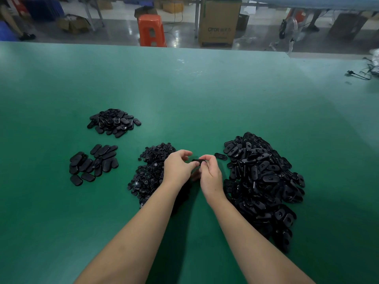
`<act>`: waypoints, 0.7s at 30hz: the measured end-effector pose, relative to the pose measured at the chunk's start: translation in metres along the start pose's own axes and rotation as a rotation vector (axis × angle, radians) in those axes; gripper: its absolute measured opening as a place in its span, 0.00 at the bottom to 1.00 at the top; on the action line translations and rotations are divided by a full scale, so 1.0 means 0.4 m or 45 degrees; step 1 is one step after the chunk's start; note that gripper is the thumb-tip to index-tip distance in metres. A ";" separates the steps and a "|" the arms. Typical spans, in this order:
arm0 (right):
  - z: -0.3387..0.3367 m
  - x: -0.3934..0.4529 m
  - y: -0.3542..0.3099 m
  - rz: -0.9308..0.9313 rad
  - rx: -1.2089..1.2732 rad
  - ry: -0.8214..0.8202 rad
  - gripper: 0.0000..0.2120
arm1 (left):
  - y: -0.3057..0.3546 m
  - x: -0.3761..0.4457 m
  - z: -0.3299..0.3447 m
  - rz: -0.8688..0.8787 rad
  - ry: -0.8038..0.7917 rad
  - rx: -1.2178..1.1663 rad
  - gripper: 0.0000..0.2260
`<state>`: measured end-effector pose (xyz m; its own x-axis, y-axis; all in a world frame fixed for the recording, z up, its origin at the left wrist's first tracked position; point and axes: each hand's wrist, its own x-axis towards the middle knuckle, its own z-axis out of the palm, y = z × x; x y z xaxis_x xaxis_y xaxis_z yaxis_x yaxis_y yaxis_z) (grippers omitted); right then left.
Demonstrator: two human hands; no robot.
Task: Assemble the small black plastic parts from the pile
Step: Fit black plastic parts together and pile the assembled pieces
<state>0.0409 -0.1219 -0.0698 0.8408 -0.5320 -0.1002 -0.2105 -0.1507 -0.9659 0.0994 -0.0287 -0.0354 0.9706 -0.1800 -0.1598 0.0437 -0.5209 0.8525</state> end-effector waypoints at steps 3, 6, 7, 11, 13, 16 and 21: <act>-0.001 0.003 0.002 -0.005 -0.012 0.023 0.09 | -0.002 0.002 -0.001 0.065 -0.057 -0.006 0.04; 0.000 0.005 0.001 -0.018 -0.032 0.020 0.09 | -0.009 0.007 -0.006 0.078 -0.073 -0.047 0.06; 0.001 0.005 0.001 -0.022 -0.038 0.016 0.09 | -0.012 0.009 -0.006 0.070 -0.084 -0.081 0.06; 0.004 0.007 -0.001 -0.013 -0.024 0.016 0.11 | -0.021 0.008 -0.004 0.027 -0.099 -0.151 0.04; 0.003 0.008 -0.001 -0.014 -0.037 0.023 0.11 | -0.022 0.008 -0.001 0.017 -0.095 -0.157 0.04; 0.003 0.007 -0.003 -0.002 -0.036 0.018 0.11 | -0.022 0.007 0.002 0.013 -0.095 -0.160 0.04; 0.002 0.011 -0.003 0.004 -0.032 0.008 0.07 | -0.017 0.006 0.002 -0.020 -0.139 -0.216 0.03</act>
<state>0.0454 -0.1233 -0.0693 0.8368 -0.5379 -0.1018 -0.2256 -0.1695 -0.9593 0.1013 -0.0262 -0.0419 0.9384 -0.2672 -0.2191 0.1071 -0.3779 0.9196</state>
